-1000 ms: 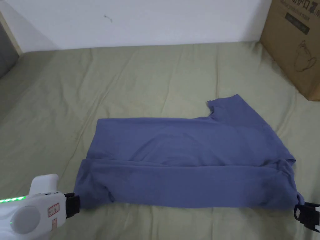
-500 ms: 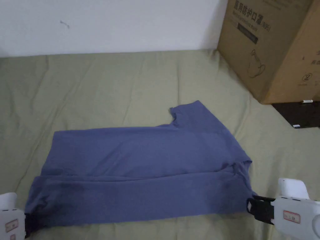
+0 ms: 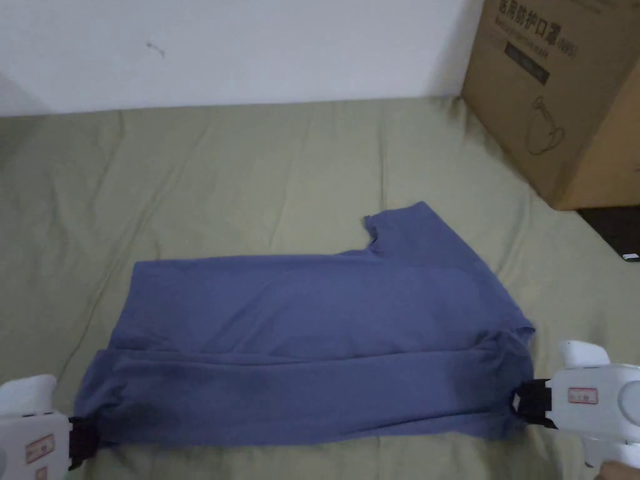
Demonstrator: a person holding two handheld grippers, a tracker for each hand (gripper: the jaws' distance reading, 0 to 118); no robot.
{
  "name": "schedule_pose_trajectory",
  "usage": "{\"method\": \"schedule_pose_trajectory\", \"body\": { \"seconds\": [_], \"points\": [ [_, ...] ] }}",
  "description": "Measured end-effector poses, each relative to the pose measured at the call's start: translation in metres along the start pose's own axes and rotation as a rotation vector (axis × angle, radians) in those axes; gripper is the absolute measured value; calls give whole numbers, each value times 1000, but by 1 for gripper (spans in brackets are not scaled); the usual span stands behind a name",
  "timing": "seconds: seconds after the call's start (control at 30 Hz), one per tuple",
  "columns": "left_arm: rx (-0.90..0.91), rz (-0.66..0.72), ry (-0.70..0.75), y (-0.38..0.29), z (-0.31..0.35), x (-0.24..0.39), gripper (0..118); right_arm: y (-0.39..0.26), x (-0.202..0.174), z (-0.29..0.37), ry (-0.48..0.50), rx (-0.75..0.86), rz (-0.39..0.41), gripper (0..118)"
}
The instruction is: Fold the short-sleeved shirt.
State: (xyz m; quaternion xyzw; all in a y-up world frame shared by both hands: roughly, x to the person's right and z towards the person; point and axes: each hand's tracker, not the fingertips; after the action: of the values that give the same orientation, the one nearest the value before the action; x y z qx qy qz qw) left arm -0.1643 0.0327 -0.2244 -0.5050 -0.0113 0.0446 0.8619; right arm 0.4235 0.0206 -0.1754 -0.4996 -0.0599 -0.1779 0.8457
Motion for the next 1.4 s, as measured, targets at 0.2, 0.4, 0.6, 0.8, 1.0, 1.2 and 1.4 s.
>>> {"method": "schedule_pose_trajectory", "body": {
  "seconds": [0.2,0.4,0.6,0.8,1.0,1.2,1.4],
  "points": [
    [27,-47,-15,-6,29,-3,7,-4,-6,30,4,12,51,9],
    [12,-74,-19,-37,62,-5,7,-23,4,69,1,13,73,9],
    [-63,-158,34,-88,68,0,7,-75,22,80,-7,-68,68,9],
    [-99,-148,44,-108,62,3,15,-104,23,74,-34,-48,113,25],
    [10,-140,78,-86,88,7,99,-86,9,95,-86,-6,204,87],
    [76,-105,40,-58,89,26,17,-55,-16,112,-130,225,162,7],
    [92,-71,-9,-35,65,48,0,-21,-34,78,-67,176,181,0]
  ]
}}
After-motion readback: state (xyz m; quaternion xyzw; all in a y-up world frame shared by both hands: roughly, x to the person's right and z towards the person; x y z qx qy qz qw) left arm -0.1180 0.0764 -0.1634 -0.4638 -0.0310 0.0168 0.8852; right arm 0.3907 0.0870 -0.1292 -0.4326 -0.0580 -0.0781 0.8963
